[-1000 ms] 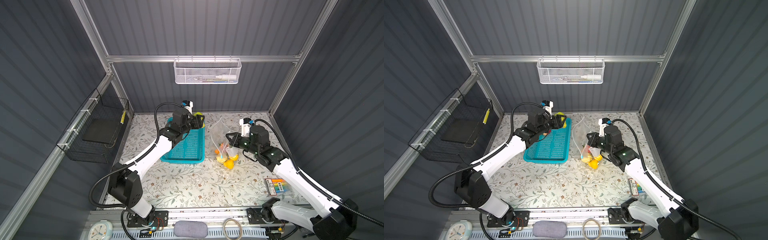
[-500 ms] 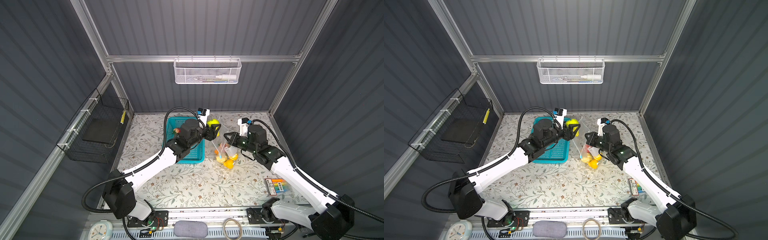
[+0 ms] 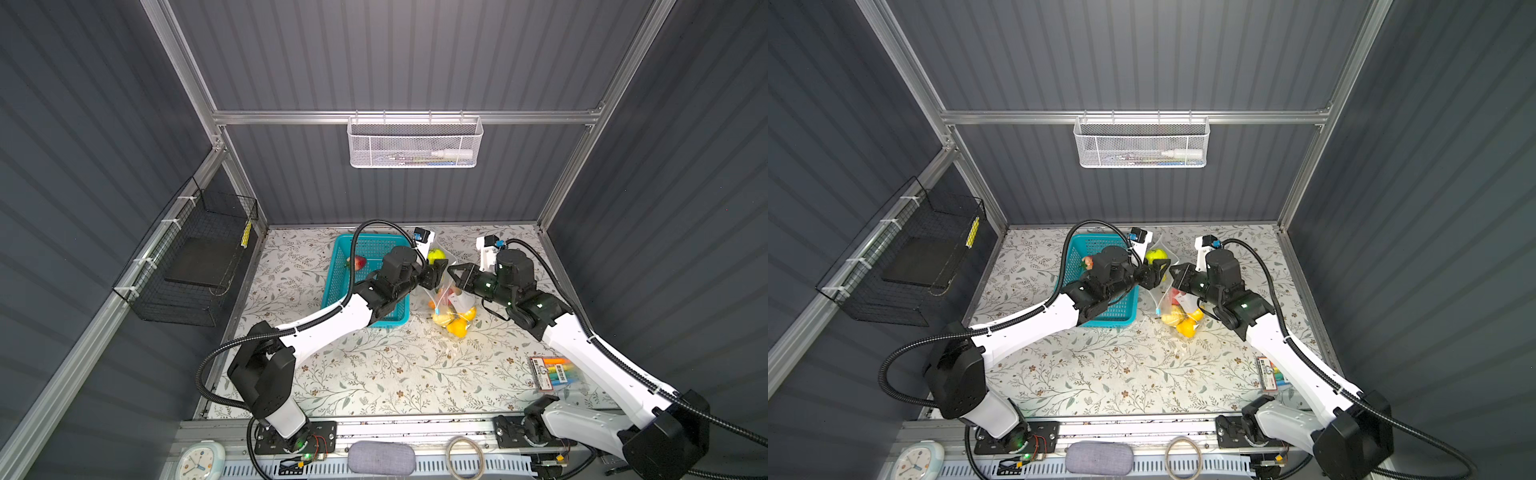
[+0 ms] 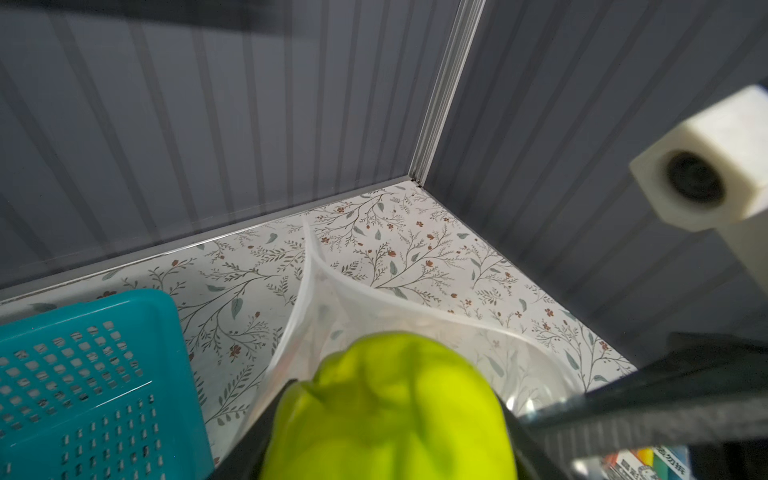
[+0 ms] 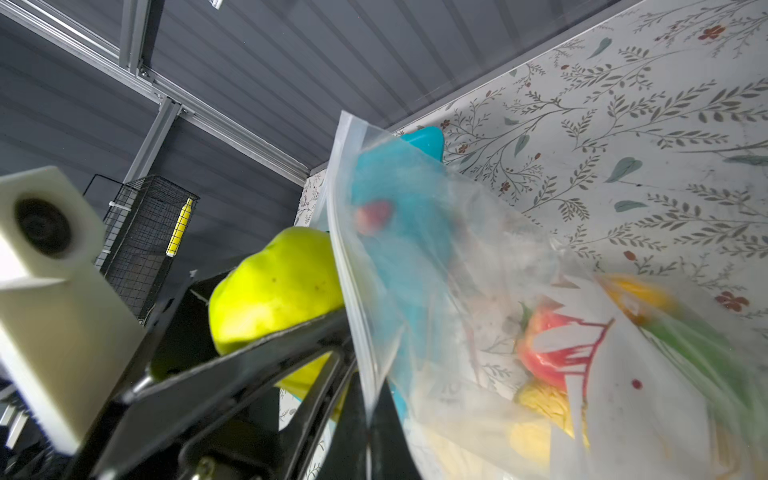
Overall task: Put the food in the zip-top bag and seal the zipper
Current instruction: 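Carry the green chayote with the left gripper to the bag mouth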
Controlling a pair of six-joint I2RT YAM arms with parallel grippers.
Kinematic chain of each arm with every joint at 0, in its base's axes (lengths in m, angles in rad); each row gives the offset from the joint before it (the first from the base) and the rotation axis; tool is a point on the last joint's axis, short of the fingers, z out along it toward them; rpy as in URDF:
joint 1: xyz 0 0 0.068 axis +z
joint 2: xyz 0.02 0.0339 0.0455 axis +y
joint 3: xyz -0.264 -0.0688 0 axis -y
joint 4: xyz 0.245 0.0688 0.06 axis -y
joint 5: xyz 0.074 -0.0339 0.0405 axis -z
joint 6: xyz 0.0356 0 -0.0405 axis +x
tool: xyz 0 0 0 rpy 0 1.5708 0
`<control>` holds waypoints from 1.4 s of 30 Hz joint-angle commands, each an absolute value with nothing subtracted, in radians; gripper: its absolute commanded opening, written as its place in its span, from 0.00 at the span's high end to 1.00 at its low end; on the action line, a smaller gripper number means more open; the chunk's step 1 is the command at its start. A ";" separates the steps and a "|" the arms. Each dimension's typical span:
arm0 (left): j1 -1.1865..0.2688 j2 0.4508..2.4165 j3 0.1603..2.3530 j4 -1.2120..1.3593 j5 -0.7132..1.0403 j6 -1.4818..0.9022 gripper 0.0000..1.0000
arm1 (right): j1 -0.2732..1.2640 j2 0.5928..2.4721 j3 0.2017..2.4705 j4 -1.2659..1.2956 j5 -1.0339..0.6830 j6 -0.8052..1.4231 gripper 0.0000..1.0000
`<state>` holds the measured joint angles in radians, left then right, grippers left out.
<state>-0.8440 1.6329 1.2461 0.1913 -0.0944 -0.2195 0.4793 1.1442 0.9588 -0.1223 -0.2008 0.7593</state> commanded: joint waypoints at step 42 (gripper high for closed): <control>-0.840 1.493 1.377 -0.041 -0.237 -0.231 0.04 | 0.476 1.127 0.936 -0.097 -0.219 0.755 1.00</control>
<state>-0.8455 1.5215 1.3537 -0.0360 -0.1886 -0.2462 0.4793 1.1526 0.9478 -0.1040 -0.2241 0.7593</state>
